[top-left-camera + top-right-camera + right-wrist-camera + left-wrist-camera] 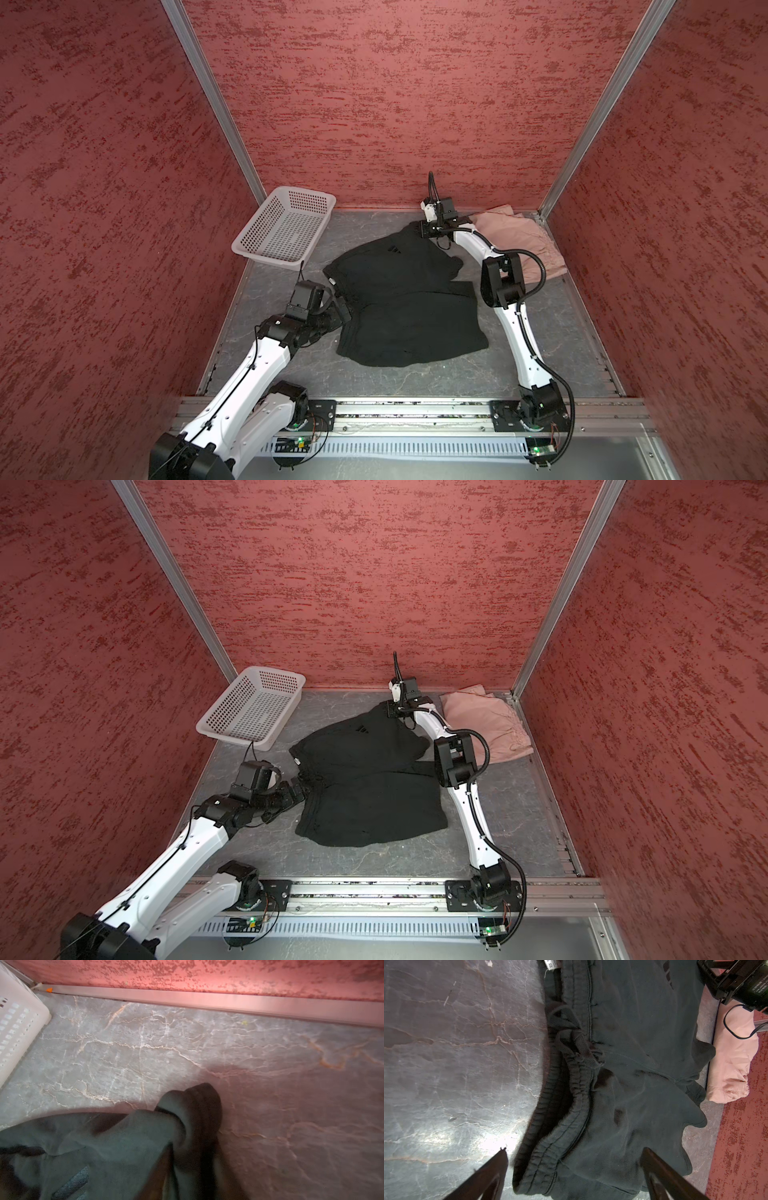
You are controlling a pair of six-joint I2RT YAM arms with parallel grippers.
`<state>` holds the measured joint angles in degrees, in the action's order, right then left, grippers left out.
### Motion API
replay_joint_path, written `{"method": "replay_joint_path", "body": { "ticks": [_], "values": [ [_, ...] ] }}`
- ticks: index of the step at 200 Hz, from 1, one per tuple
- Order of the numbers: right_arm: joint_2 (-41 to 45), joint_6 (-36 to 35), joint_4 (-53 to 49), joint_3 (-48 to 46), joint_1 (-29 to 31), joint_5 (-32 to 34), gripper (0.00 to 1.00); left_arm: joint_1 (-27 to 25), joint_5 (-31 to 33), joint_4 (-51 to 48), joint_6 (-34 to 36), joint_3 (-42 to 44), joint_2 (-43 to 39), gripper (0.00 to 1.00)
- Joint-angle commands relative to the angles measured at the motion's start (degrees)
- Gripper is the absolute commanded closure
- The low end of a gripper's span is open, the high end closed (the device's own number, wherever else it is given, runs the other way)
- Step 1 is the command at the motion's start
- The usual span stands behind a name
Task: Fold and stack the shorts
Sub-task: 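Reach the right gripper to the far leg end while the left gripper holds the waistband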
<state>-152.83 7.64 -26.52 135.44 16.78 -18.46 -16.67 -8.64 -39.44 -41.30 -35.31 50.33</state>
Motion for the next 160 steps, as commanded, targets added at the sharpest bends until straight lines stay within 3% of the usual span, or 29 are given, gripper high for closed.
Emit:
{"method": "replay_joint_path", "body": {
  "ticks": [1, 32, 63, 90, 123, 136, 150, 160],
  "values": [
    [0.93, 1.46, 0.28, 2.28, -0.2, 1.64, 1.0, 0.14, 0.48, 1.76, 1.76, -0.52, 1.47, 0.01],
    [4.01, 0.22, 0.98, 2.55, -0.97, 10.17, 1.0, -0.82, 0.33, 6.75, 4.19, -0.16, 5.41, 0.01],
    [7.9, -2.58, 2.77, 2.64, -1.19, 7.45, 1.0, -2.32, 0.77, 11.91, 10.38, -1.43, 11.99, 0.0],
    [9.38, -1.27, 2.79, 2.64, -1.46, 7.0, 1.0, -3.36, 0.62, 14.51, 14.08, -3.97, 18.59, 0.23],
    [9.57, -0.21, 1.59, 2.64, -1.96, 5.54, 1.0, -4.08, 1.74, 13.74, 14.63, -6.09, 24.28, 0.64],
    [9.66, 0.05, 1.3, 2.5, -2.42, 5.56, 1.0, -4.13, 1.84, 12.9, 14.43, -5.76, 24.49, 0.63],
    [9.73, 0.52, 1.28, 2.53, -2.88, 5.2, 1.0, -4.12, 3.0, 11.77, 13.97, -5.02, 24.06, 0.36],
    [9.68, 0.84, 1.44, 2.46, -3.26, 4.71, 1.0, -4.08, 3.23, 12.26, 13.96, -4.0, 23.32, 0.31]
  ]
}}
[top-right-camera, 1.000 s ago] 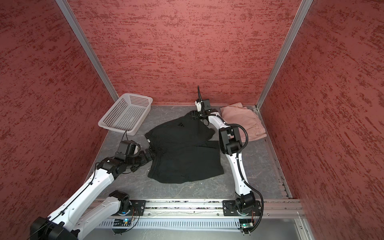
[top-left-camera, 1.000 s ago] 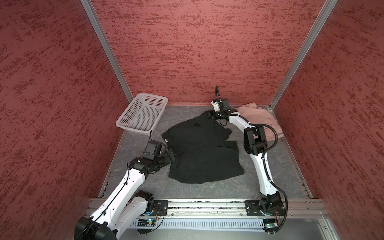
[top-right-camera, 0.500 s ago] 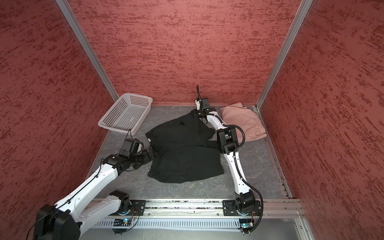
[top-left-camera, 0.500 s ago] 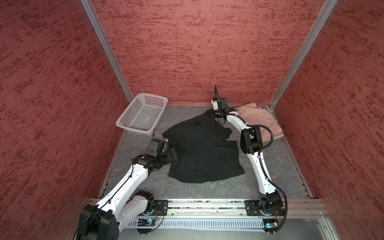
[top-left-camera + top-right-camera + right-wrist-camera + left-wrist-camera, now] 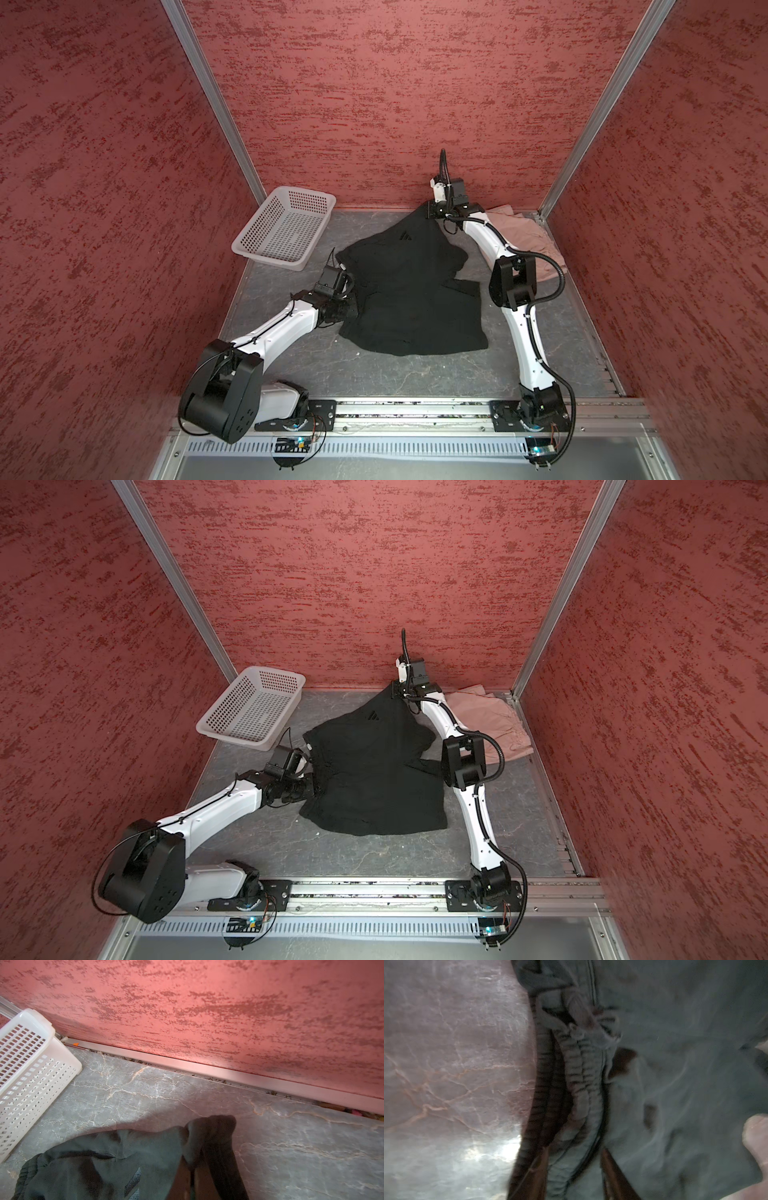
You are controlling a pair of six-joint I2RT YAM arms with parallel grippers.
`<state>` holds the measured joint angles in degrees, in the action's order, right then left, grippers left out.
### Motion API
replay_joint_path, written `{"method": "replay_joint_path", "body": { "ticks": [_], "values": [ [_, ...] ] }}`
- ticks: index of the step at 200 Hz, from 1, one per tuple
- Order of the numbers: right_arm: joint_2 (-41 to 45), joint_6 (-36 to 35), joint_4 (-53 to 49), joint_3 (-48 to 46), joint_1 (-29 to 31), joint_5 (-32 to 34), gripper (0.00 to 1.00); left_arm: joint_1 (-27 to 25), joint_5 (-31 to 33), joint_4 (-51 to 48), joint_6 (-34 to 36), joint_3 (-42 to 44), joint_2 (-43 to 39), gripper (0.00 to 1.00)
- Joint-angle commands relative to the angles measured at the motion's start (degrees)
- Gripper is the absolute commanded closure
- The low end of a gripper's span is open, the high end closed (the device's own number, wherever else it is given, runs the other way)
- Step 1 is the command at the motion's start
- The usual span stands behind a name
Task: Fold and stack the shorts
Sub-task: 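Reach the right gripper to the far leg end while the left gripper holds the waistband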
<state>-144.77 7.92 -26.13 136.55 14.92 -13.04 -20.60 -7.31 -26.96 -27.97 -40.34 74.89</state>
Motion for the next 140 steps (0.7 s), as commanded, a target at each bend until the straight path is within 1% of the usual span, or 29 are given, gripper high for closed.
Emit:
{"method": "replay_joint_path", "body": {
  "ticks": [1, 27, 41, 54, 67, 80, 94, 99, 109, 117, 124, 133, 140],
  "values": [
    [1.61, 0.62, 1.06, 1.35, -1.44, -0.78, 1.0, -0.14, 1.88, -0.12, 0.63, 1.13, -1.33, 0.3],
    [1.33, 1.41, 1.69, 1.35, -1.99, -2.24, 1.0, 0.45, -0.21, 4.09, 0.26, 4.11, -2.6, 0.28],
    [1.16, 1.72, 1.96, 1.35, -2.22, -2.64, 1.0, 0.56, -1.65, 5.67, -0.03, 4.66, -1.77, 0.28],
    [0.9, 2.06, 2.21, 1.35, -2.34, -2.94, 1.0, 0.47, -2.44, 6.07, 0.02, 4.77, -0.4, 0.33],
    [0.76, 2.16, 2.46, 1.35, -2.43, -3.19, 1.0, 0.47, -2.66, 5.95, -0.07, 4.91, 0.76, 0.41],
    [0.48, 2.36, 2.81, 1.25, -2.52, -3.3, 1.0, 0.47, -2.92, 6.33, -0.08, 5.34, 1.29, 0.45],
    [0.15, 2.68, 3.34, 1.31, -2.56, -3.57, 1.0, 0.63, -3.91, 7.93, -0.31, 6.26, 1.32, 0.56],
    [0.02, 2.94, 3.52, 1.39, -2.64, -3.51, 1.0, 0.73, -4.4, 8.55, -0.5, 6.6, 1.3, 0.63],
    [-0.29, 3.3, 3.78, 1.43, -2.74, -3.4, 1.0, 0.82, -5.16, 9.2, -0.9, 6.9, 1.24, 0.8],
    [-0.55, 3.66, 4.05, 1.44, -2.94, -3.03, 1.0, 0.96, -5.51, 9.02, -1.14, 6.97, 1.07, 0.92],
    [-0.73, 3.91, 4.07, 1.5, -3.02, -2.44, 1.0, 1.2, -4.97, 7.84, -1.63, 6.68, 0.69, 1.0],
    [-0.99, 4.22, 4.15, 1.61, -3.22, -1.4, 1.0, 1.73, -4.06, 5.59, -2.33, 6.26, -0.12, 1.0],
    [-1.24, 4.29, 4.16, 1.75, -3.44, -0.55, 1.0, 2.45, -4.49, 4.33, -2.51, 6.02, -1.22, 1.0]
  ]
}}
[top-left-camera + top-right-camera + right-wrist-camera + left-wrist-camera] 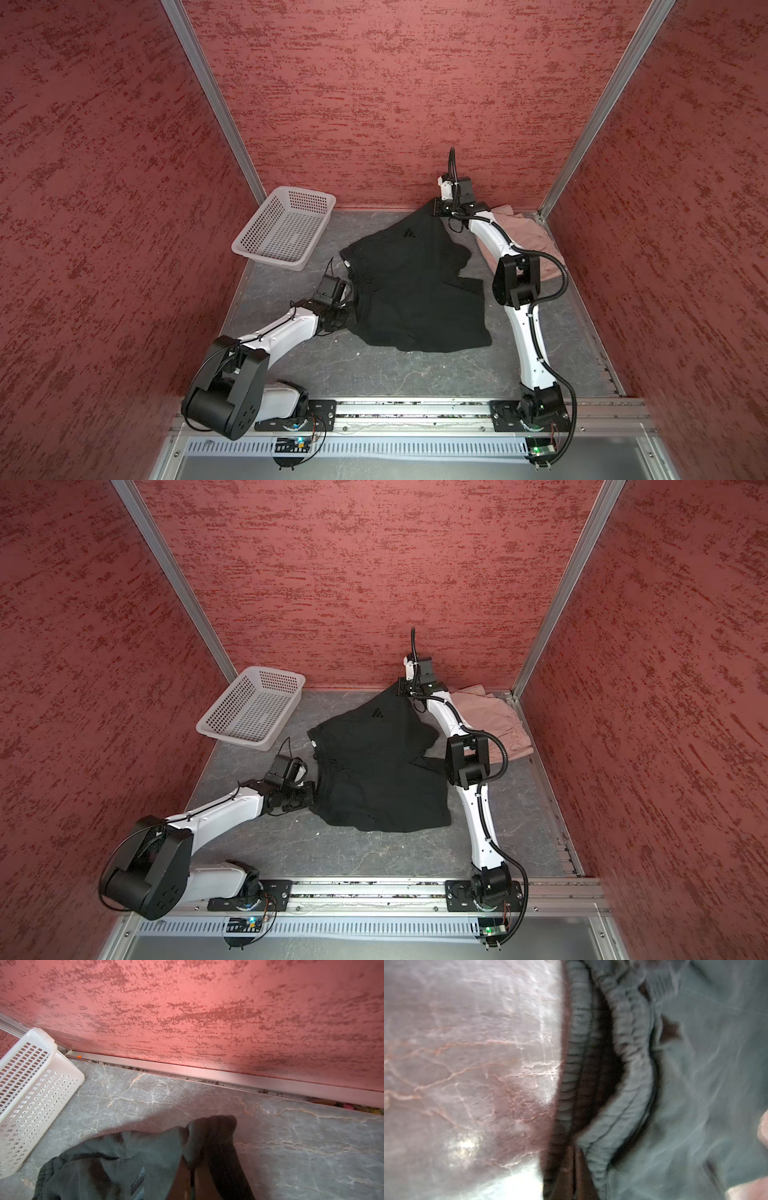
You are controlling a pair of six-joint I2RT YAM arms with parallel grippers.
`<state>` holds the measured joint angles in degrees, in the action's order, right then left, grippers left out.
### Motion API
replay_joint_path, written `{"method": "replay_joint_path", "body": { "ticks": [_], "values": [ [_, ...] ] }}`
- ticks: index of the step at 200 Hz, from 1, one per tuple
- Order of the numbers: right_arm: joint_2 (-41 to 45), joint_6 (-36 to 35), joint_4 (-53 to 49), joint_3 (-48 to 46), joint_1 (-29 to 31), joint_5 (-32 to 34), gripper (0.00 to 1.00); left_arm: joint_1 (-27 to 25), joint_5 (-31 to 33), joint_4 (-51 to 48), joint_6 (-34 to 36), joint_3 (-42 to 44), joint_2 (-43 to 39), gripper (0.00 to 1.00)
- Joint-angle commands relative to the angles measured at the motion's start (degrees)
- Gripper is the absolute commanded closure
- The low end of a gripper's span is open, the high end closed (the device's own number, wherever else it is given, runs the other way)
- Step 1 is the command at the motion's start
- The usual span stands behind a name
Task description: Fold and stack the shorts
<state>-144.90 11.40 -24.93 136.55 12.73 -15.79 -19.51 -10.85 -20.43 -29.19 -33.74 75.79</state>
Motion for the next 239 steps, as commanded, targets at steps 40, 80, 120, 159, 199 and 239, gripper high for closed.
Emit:
{"method": "replay_joint_path", "body": {
  "ticks": [40, 80, 120, 159, 199, 239],
  "values": [
    [-4.72, 0.94, -0.67, 6.7, -2.79, 3.15, 0.87, 4.42, 0.58, -8.93, -2.27, -0.26, -10.08, 1.0],
    [-3.69, 0.12, -2.97, 6.51, -3.06, 4.27, 0.82, 7.7, 0.9, -12.12, -1.37, 0.4, -11.1, 1.0],
    [-0.78, -2.12, -5.92, 6.04, -3.32, 4.95, 0.41, 9.47, 0.29, -13.85, -0.02, -0.3, -11.53, 0.31],
    [8.84, -3.6, -12.49, -5.26, -3.39, 1.81, 0.25, 9.93, 0.07, -13.89, 1.76, -5.35, -11.91, 0.01],
    [25.07, -1.64, -1.46, -36.11, -4.94, 3.76, 0.2, 10.41, -0.76, -8.6, 5.71, -11.6, -5.35, 0.01],
    [27.3, -0.63, 5.05, -48.22, -6.67, 0.28, 0.21, 10.57, -5.22, 0.37, 6.39, -17.82, 4.61, 0.01]
  ]
}}
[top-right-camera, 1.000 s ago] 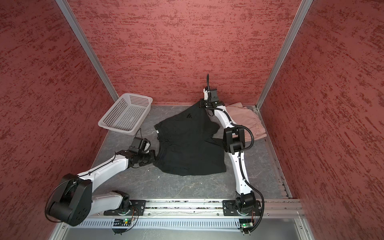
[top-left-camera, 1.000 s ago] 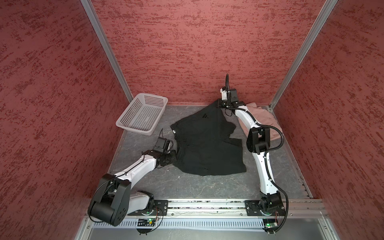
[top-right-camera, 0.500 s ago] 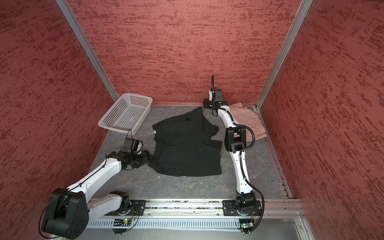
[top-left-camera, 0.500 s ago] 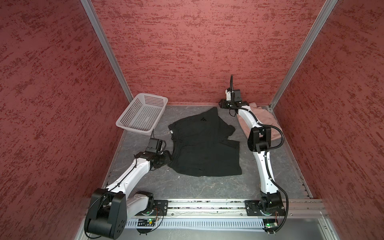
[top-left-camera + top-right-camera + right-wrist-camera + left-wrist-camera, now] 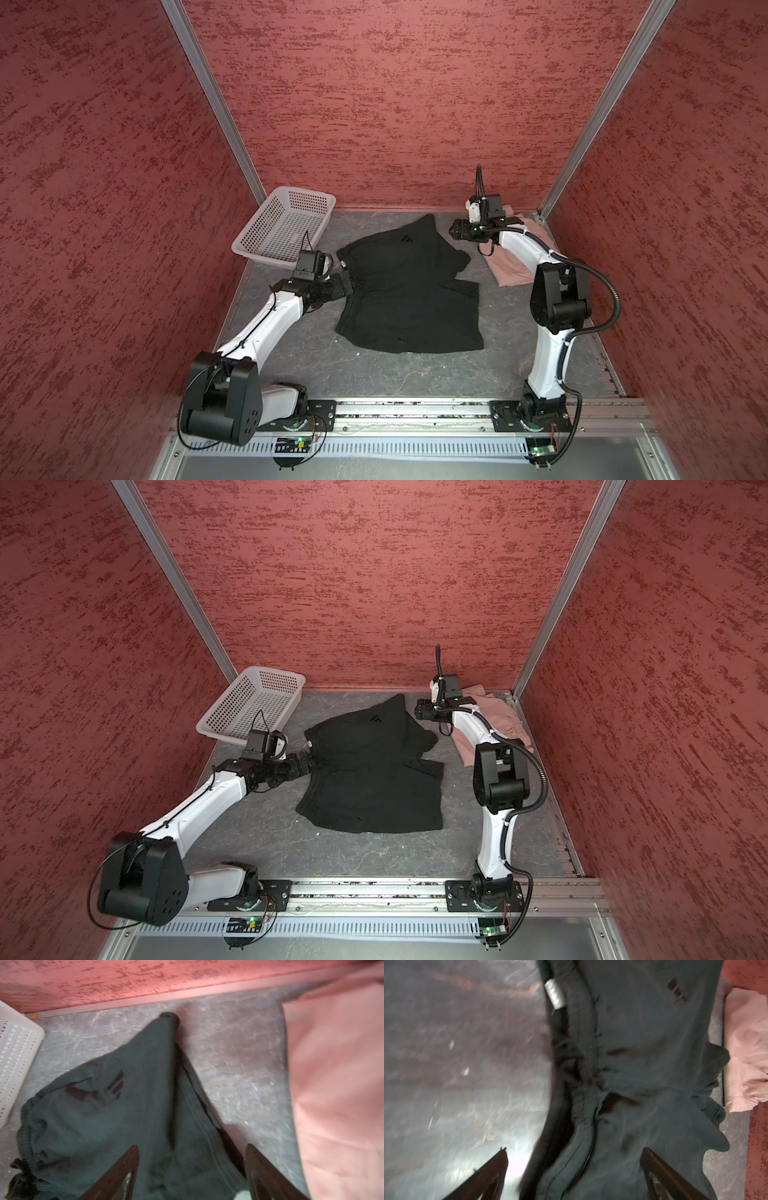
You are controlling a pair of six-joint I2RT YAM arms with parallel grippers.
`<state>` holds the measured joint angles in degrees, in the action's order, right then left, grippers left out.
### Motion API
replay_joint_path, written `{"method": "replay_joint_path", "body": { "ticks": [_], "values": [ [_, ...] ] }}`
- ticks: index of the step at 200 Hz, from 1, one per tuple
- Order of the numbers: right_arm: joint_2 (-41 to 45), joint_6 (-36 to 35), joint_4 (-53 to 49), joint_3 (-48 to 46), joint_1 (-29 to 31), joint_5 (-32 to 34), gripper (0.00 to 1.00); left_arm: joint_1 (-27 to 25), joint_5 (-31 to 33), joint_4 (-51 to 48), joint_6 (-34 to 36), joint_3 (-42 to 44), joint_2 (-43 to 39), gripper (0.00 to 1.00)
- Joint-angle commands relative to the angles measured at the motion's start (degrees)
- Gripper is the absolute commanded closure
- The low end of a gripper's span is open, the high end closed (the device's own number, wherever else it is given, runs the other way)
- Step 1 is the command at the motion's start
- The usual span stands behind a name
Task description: Fold and stack the shorts
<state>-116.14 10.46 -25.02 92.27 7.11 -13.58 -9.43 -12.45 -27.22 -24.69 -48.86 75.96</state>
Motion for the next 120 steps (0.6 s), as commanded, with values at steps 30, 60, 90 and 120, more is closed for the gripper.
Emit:
{"method": "replay_joint_path", "body": {
  "ticks": [30, 60, 90, 120],
  "values": [
    [0.14, -0.28, 5.76, -9.91, -1.1, 1.16, 0.23, -0.63, -5.71, 8.06, 2.95, -10.02, 12.04, 0.01],
    [3.41, 0.06, 8.49, -16.99, -1.1, 1.12, 0.39, -2.0, -5.39, 8.77, 3.73, -13.7, 15.77, 0.01],
    [8.59, 2.9, 8.87, -22.77, -1.12, 4.35, 0.73, -2.05, -4.2, 6.86, 5.0, -16.5, 19.22, 0.01],
    [12.83, 5.79, 9.0, -27.89, -1.12, 4.11, 0.44, -1.86, -0.54, 4.58, 7.55, -18.52, 21.02, 0.0]
  ]
}}
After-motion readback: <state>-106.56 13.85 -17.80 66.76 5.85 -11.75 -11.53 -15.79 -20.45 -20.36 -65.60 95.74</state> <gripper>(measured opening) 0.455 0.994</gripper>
